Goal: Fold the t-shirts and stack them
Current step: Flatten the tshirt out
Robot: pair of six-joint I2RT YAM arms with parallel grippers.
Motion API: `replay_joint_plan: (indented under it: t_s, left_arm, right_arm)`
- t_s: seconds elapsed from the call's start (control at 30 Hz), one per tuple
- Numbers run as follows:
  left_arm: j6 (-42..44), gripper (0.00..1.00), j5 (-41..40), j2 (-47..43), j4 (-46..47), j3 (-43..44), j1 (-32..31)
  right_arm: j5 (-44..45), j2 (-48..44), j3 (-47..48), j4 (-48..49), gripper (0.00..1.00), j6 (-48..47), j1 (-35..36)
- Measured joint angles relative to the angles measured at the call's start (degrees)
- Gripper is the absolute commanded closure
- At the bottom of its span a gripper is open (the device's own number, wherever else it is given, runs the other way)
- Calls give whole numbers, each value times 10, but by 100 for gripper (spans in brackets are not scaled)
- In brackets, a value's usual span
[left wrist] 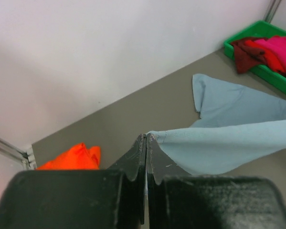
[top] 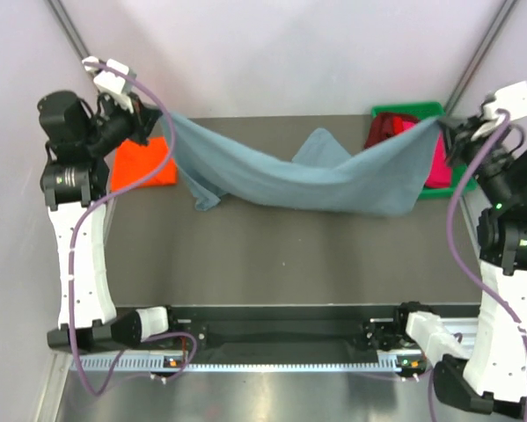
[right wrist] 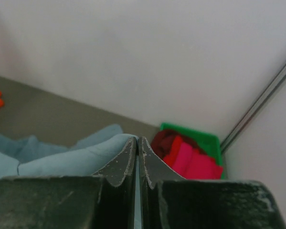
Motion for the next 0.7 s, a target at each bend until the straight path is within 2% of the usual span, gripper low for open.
replay_joint_plan:
  t_s: [0.17, 0.4, 0.57, 0.7]
  left_arm:
    - [0, 100, 0, -50, -14, -39, 0]
    - [0, 100, 0, -35, -1, -14, 0]
    - [0, 100, 0, -23, 0, -78, 0]
    - [0, 100, 0, 22, 0, -94, -1]
  right_arm:
    - [-19, -48, -90, -106, 100, -38, 0]
    - [-59, -78, -102, -216, 100, -54, 0]
    - [-79, -102, -128, -237, 100, -50, 0]
    - [-90, -82, -135, -240, 100, -45, 0]
